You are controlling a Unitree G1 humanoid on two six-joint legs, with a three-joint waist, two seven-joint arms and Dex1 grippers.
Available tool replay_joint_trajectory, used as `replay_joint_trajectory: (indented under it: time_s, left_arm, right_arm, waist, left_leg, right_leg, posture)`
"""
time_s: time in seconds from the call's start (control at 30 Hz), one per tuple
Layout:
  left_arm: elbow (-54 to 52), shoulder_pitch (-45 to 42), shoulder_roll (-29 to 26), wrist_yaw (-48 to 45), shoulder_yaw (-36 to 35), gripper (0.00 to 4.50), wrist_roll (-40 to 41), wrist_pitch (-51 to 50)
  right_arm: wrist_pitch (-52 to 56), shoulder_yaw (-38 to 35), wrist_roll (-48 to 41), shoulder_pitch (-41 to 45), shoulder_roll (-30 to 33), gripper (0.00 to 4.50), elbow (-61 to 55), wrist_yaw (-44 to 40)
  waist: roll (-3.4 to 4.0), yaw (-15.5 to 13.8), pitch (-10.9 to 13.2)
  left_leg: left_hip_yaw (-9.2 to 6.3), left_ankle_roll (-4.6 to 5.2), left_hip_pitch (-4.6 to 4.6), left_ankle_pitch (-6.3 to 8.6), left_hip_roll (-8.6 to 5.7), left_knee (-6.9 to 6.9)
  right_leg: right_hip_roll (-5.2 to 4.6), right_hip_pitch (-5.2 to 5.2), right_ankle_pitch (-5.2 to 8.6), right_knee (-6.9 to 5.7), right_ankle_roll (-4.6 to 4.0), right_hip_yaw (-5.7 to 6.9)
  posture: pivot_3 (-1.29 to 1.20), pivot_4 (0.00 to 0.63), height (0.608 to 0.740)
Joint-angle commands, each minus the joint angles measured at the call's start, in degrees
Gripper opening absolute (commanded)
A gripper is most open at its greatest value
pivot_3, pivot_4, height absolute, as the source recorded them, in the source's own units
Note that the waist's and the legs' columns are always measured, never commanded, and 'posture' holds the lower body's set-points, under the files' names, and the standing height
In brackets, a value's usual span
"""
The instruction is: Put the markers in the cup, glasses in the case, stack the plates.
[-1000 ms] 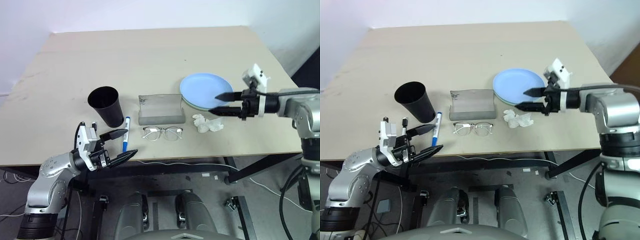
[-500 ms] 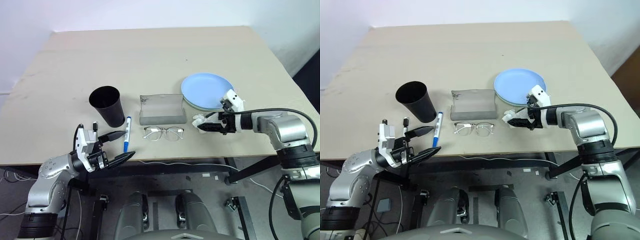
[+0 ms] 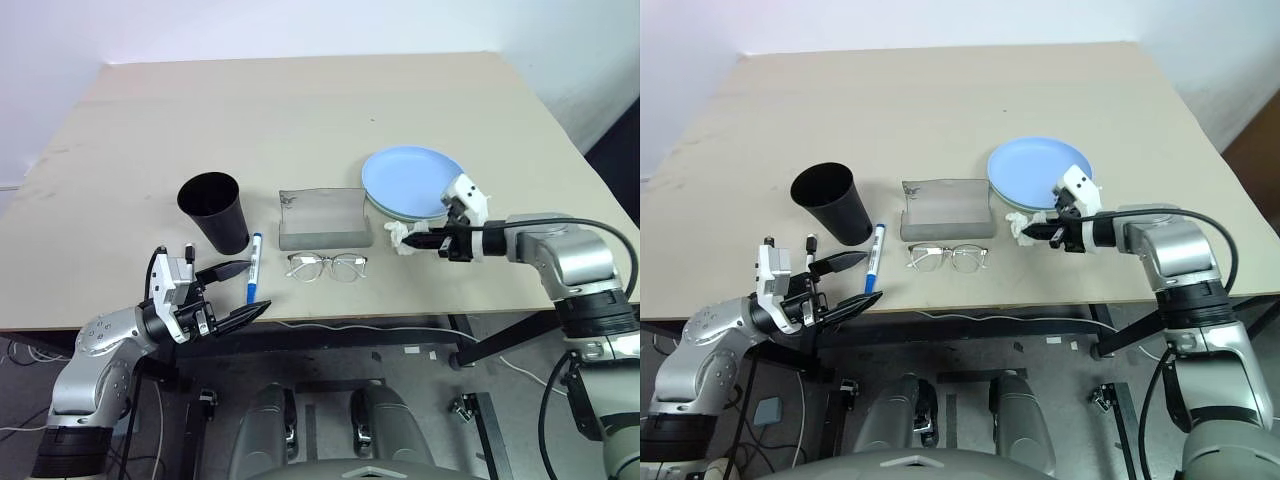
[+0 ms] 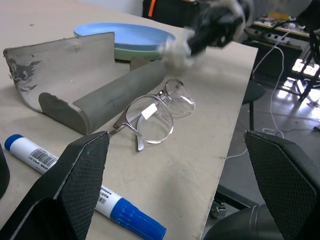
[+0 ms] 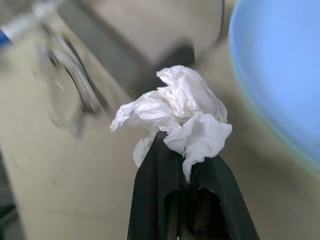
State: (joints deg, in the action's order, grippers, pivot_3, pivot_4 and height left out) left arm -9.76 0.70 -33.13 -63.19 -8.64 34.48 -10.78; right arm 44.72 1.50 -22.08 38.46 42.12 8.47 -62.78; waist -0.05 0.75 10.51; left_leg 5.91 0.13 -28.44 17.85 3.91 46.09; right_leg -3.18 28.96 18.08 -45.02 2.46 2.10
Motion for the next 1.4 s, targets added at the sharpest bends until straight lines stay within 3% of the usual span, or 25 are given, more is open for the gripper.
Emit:
replay_joint_trajectory:
  time_s: [0.03, 0.13, 0.37, 0.53, 0.63, 0.97, 1.17, 1.4]
  left_arm:
    - [-2.80, -0.12, -0.18, 0.51, -0.85, 4.50, 1.02, -0.06]
    - [-3.31, -0.13, -0.11, 0.91, -0.77, 4.50, 1.11, -0.39]
    - [-3.37, -0.72, -0.11, 1.20, -0.85, 4.50, 1.05, -0.84]
    - [-2.60, -0.30, -0.24, 0.58, -1.41, 4.50, 0.83, -0.20]
    - [-2.72, 0.17, -0.35, 0.51, -1.82, 4.50, 0.85, -0.04]
    - [-6.22, -0.24, -0.51, 3.28, -1.98, 4.50, 2.05, -2.91]
    - [-6.46, -1.04, -0.67, 3.75, -2.06, 4.50, 2.24, -3.86]
    - [-7.77, -1.25, -0.09, 5.06, -1.85, 4.50, 2.66, -4.76]
  right_arm:
    - [-0.10, -6.51, -3.65, 5.79, 0.02, 0.02, -0.65, 2.15]
    - [-1.50, -9.03, -2.31, 12.79, -2.67, 0.02, 7.39, 8.64]
    - [-10.91, -5.27, 8.86, 23.01, -8.46, 0.02, 33.03, 22.28]
    - [-13.68, -4.16, 12.52, 27.12, -11.27, 0.02, 45.22, 25.63]
    - [-14.69, -4.30, 13.30, 28.07, -11.75, 0.73, 48.19, 25.20]
    - [-14.22, -3.01, 15.26, 30.08, -9.00, 4.18, 44.00, 19.44]
    - [-12.78, -1.98, 13.25, 28.13, -8.99, 4.18, 29.79, 13.65]
    - [3.27, 2.87, 3.92, 21.60, -10.32, 4.18, 9.03, 1.05]
  waist:
    - [0.00, 0.13, 0.01]
    - [0.00, 0.38, 0.02]
    - [-0.06, 0.26, -0.01]
    - [-0.03, 0.34, 0.01]
    - [-0.03, 0.38, 0.01]
    - [-0.01, 0.38, 0.02]
    - [0.00, 0.52, 0.02]
    - [0.00, 0.20, 0.02]
  left_leg:
    - [0.00, 0.00, 0.01, 0.00, 0.00, 0.00]
    - [0.02, 0.00, 0.01, 0.00, 0.00, 0.00]
    - [0.05, 0.00, -0.06, 0.00, -0.01, -0.01]
    - [0.13, 0.01, -0.28, 0.00, -0.06, -0.01]
    - [0.12, 0.01, -0.39, 0.00, -0.06, 0.00]
    - [0.10, 0.01, -0.38, 0.00, -0.04, 0.02]
    - [0.10, 0.01, -0.38, 0.00, -0.03, 0.01]
    - [0.03, 0.01, -0.29, 0.00, 0.07, -0.01]
  right_leg:
    - [0.00, 0.00, 0.00, 0.00, 0.00, 0.00]
    - [0.01, 0.02, 0.00, -0.03, 0.00, -0.01]
    - [0.02, 0.08, 0.01, -0.03, -0.03, -0.03]
    - [-0.01, 0.31, -0.02, -0.06, 0.01, -0.10]
    - [0.03, 0.41, -0.10, -0.06, 0.17, -0.10]
    - [0.04, 0.41, -0.05, -0.08, 0.08, -0.10]
    - [0.08, 0.42, -0.10, -0.07, 0.16, -0.10]
    - [0.21, 0.33, -0.10, -0.07, 0.16, -0.08]
  posture:
    - [0.00, 0.150, 0.670]
    - [0.00, 0.150, 0.670]
    - [0.00, 0.150, 0.670]
    - [0.00, 0.150, 0.670]
    - [0.00, 0.150, 0.670]
    - [0.00, 0.150, 0.670]
    - [0.00, 0.150, 0.670]
    - [0.00, 0.150, 0.670]
